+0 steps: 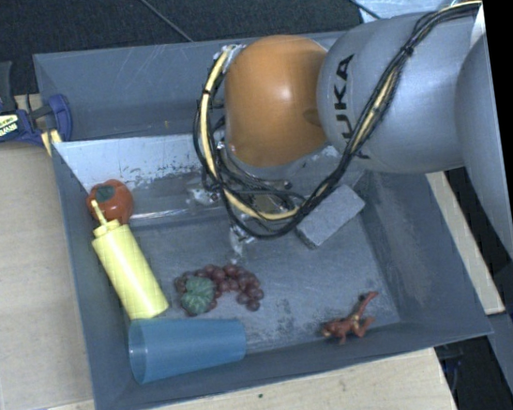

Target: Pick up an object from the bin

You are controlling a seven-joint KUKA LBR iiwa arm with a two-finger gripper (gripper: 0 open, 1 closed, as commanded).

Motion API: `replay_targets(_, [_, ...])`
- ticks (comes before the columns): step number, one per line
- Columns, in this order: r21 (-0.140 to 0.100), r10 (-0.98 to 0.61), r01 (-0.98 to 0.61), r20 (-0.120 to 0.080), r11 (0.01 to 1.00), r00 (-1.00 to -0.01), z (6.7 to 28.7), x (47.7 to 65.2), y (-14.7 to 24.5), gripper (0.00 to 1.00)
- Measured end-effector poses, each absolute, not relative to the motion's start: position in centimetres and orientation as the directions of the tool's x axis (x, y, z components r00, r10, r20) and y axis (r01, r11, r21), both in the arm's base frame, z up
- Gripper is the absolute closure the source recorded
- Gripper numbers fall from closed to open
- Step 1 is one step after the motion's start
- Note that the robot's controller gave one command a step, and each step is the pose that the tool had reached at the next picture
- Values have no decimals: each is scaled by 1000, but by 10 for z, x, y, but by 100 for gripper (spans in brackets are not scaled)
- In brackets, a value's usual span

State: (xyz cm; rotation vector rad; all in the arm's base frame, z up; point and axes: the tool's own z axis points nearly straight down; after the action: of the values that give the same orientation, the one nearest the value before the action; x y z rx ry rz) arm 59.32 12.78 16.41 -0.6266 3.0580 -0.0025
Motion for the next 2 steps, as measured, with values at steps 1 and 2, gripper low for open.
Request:
replay_targets(1, [2, -335, -335, -6, 942, -942, 100, 554, 148, 0])
replay_targets(2, [-17, -719, -718, -22, 695, -695, 70, 569, 129, 0])
